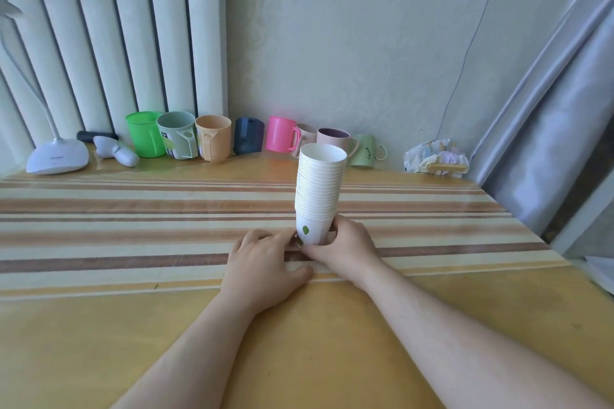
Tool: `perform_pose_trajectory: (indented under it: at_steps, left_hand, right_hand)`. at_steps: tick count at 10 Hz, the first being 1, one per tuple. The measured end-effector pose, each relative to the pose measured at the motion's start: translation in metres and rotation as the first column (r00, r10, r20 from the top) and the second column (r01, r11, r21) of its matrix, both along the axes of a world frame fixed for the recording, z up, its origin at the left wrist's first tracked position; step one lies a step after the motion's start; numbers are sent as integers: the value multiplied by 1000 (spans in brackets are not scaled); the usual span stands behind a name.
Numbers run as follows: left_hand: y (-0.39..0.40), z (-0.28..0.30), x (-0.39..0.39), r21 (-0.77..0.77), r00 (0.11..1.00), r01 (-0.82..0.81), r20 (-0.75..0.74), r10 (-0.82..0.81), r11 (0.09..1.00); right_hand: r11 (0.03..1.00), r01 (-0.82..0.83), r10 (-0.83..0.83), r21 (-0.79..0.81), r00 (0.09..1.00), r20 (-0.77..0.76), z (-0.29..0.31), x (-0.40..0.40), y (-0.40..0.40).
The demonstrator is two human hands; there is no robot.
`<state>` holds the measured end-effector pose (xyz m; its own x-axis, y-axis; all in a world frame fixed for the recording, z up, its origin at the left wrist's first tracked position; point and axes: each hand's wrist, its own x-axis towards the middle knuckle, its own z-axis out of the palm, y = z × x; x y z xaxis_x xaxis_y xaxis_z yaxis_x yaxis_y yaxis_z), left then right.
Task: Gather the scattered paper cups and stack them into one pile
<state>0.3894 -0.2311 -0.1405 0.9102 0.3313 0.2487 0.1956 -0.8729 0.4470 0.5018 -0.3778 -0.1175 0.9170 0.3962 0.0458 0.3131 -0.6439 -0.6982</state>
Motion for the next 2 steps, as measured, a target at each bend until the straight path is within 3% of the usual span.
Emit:
perform_pose_trajectory:
  at_steps: [2]
  left_hand:
    - [-1,-4,0,69,999,-34,-32,36,997]
  right_hand:
    - [995,-101,102,-15,994,39,-4,1,-8]
